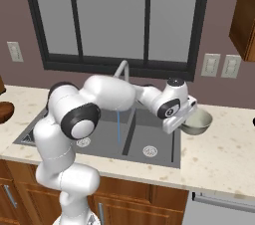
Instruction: Rinse each bowl for a few seconds and place them down in the sink or on the counter.
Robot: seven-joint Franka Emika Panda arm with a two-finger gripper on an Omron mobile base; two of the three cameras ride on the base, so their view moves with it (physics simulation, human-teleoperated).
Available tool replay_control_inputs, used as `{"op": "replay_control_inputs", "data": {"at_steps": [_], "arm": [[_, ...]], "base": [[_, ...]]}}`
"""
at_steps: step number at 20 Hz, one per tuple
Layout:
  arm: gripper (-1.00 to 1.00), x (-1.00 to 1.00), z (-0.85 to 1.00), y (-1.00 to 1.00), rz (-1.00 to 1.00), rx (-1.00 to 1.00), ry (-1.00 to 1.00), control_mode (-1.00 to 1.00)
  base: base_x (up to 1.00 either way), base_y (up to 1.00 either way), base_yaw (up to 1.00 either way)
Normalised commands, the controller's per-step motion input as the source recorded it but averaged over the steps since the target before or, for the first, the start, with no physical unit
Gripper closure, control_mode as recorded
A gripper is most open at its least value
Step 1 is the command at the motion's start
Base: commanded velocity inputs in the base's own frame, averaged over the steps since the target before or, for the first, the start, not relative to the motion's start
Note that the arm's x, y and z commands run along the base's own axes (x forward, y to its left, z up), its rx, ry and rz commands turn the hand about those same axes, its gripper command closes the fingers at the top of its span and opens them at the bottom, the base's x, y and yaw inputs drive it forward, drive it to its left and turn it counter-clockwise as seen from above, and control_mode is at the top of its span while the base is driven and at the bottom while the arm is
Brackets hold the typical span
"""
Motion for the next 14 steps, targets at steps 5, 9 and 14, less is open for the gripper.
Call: {"op": "replay_control_inputs", "data": {"at_steps": [5,9,14], "arm": [[1.0,0.0,-0.18,-0.07,0.0,0.03,0.0,-1.0],[1.0,0.0,-0.16,-0.06,0.0,0.03,0.0,-1.0],[1.0,0.01,-0.2,-0.04,0.0,0.02,0.0,-1.0]], "base": [[0.0,0.0,0.0],[0.0,0.0,0.0],[0.0,0.0,0.0]]}}
